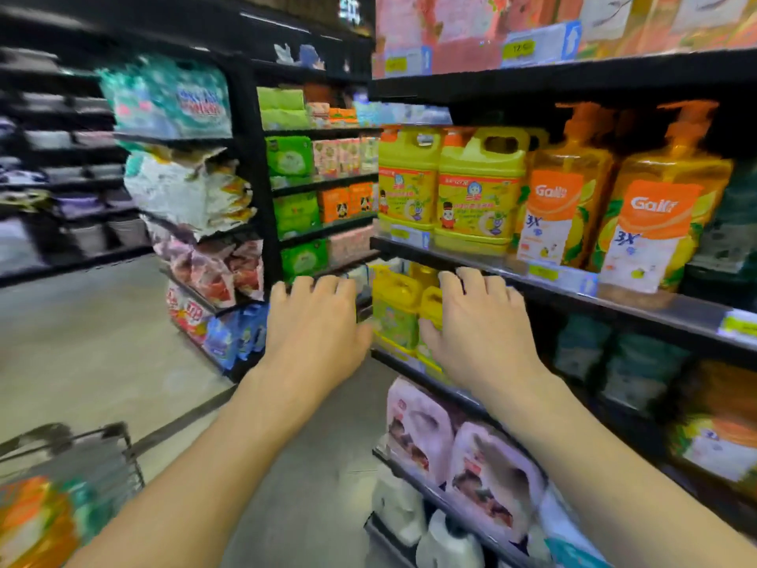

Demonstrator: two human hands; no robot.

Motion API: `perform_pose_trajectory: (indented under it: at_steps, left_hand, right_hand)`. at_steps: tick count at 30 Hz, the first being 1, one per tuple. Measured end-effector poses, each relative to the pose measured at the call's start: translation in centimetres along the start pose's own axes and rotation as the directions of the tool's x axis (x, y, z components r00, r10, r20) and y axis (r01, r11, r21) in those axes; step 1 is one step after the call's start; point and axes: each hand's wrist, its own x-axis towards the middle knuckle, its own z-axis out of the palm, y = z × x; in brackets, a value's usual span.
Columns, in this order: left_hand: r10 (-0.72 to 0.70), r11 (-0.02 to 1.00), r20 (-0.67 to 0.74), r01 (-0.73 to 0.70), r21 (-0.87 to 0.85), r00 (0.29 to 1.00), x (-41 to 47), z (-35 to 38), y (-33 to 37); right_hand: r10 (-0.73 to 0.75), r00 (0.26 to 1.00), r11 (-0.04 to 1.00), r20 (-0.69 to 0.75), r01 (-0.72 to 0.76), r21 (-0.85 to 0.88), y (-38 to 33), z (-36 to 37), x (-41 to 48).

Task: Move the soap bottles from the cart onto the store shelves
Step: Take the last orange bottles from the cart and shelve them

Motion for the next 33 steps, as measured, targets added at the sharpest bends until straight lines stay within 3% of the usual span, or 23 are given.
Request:
perform_pose_trajectory:
  at_steps: [7,14,24,33]
  left_hand:
    - [-0.254,0.967,0.121,0.252,0.03,0.96,-9.4,1.0,-15.0]
    - [-0.471,0.882,0.177,0.464,0.082,0.864,-18.3,1.3,-26.1]
    - [-0.719,0.695,0.228,0.684,0.223,0.657,-25.2,1.6,-36.0]
    - [-0.849,0.527,0.241,0.78,0.337,0.47,-22.9,4.3,-44.6]
  right_hand:
    - [-0.211,0.972,0.972,0.104,0.198,0.124,-16.6,0.8,-3.1]
    - [-0.435,0.884,0.89,0.17,0.395,0.227,-29.8,1.3,-5.6]
    - [-0.682,0.722,0.705,0.115,0.607,0.368,-43.9,3.9,-6.0]
    - [-0.809,0.58,0.554,0.097,0.696,0.457,-54.4,8.5,-0.1]
